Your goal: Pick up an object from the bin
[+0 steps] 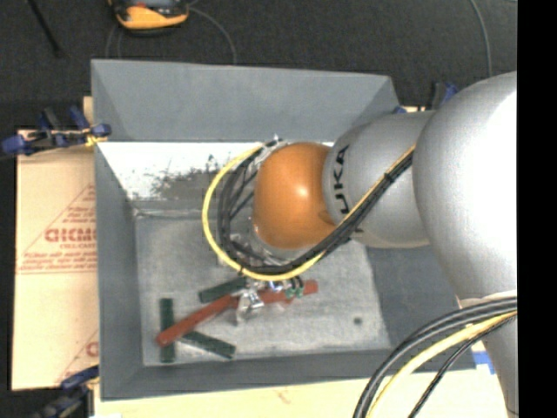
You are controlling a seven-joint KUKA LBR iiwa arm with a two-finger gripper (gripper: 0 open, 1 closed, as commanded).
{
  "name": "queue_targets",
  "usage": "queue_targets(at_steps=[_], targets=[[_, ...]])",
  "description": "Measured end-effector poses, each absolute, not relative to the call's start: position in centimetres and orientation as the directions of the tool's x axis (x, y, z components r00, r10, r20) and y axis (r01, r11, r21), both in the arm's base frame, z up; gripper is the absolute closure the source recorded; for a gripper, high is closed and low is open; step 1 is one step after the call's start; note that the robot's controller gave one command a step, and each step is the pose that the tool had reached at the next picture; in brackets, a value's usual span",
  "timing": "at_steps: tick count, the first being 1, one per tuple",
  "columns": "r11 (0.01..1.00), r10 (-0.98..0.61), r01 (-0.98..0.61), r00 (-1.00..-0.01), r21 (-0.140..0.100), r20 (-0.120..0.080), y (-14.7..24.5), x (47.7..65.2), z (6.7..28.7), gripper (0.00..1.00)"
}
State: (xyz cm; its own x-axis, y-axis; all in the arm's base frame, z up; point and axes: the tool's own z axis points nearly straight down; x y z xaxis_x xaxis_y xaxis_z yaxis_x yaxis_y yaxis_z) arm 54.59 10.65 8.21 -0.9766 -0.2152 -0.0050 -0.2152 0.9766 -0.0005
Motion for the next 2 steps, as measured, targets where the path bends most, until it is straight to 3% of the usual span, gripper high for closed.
queue_targets(at_steps=[1, 2], targets=[[0.977, -0.214, -0.214, -0.977, 0.003, -0.012, 10.83, 54.71, 8.35, 1.00], [0.977, -0.213, -0.213, -0.977, 0.003, -0.012, 10.83, 54.71, 8.35, 1.00]])
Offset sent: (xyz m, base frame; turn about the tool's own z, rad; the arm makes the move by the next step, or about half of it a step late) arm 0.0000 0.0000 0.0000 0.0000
